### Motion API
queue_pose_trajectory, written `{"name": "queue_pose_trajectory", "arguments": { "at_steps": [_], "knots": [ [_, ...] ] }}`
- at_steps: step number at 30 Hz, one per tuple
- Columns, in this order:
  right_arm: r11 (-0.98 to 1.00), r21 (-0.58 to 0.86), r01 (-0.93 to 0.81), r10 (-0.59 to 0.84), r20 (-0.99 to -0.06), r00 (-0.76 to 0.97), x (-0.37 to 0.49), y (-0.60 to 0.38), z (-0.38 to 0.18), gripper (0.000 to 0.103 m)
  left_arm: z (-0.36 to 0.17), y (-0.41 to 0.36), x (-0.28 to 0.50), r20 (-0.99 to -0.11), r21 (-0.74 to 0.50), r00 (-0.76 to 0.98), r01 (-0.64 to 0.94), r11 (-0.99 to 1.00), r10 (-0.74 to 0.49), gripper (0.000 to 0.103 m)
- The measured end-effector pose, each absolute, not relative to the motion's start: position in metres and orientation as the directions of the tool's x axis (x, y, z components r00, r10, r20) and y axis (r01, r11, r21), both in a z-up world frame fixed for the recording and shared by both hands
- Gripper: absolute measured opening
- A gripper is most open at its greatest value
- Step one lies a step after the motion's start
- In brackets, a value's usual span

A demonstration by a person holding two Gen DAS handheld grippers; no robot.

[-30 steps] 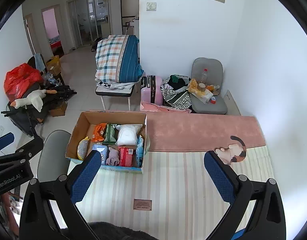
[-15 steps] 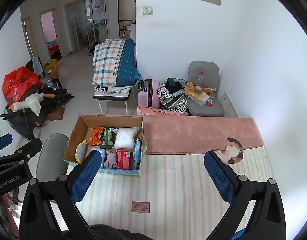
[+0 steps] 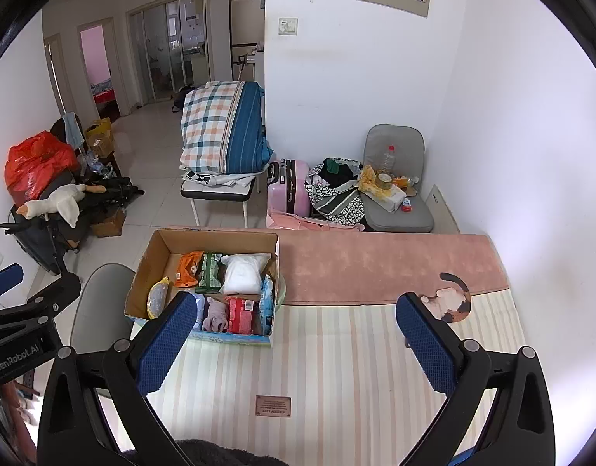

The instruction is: Organize soft objects

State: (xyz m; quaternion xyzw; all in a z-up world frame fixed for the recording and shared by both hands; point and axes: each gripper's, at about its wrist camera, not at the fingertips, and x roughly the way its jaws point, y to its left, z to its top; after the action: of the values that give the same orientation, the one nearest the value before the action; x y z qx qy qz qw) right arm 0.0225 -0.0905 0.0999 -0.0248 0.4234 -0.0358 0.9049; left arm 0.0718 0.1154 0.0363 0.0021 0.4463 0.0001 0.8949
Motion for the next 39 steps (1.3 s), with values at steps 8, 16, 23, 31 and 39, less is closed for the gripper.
{"name": "queue_pose_trajectory", "arguments": {
  "at_steps": [8, 16, 23, 31, 39],
  "knots": [
    [0.996, -0.076, 0.043, -0.086, -0.764, 0.640, 0.021, -0.092, 0.101, 0.103, 0.037, 0.116, 0.072, -0.797, 0.004, 0.604, 0.003, 1.000, 0.002, 0.099],
    [0.996, -0.079, 0.042, -0.087, -0.762, 0.642, 0.020, -0.092, 0.101, 0.103, 0.037, 0.114, 0.070, -0.798, 0.003, 0.603, 0.000, 1.000, 0.002, 0.099],
    [0.996, -0.082, 0.037, -0.087, -0.759, 0.645, 0.016, -0.091, 0.102, 0.103, 0.038, 0.112, 0.070, -0.797, -0.001, 0.604, -0.005, 1.000, 0.002, 0.099],
    [0.995, -0.089, 0.032, -0.088, -0.745, 0.661, 0.014, -0.089, 0.109, 0.103, 0.040, 0.111, 0.067, -0.792, 0.002, 0.611, -0.009, 1.000, 0.007, 0.099],
    [0.996, -0.090, 0.029, -0.087, -0.742, 0.664, 0.013, -0.088, 0.113, 0.103, 0.040, 0.111, 0.067, -0.791, -0.002, 0.612, -0.009, 1.000, 0.004, 0.099]
  ]
}}
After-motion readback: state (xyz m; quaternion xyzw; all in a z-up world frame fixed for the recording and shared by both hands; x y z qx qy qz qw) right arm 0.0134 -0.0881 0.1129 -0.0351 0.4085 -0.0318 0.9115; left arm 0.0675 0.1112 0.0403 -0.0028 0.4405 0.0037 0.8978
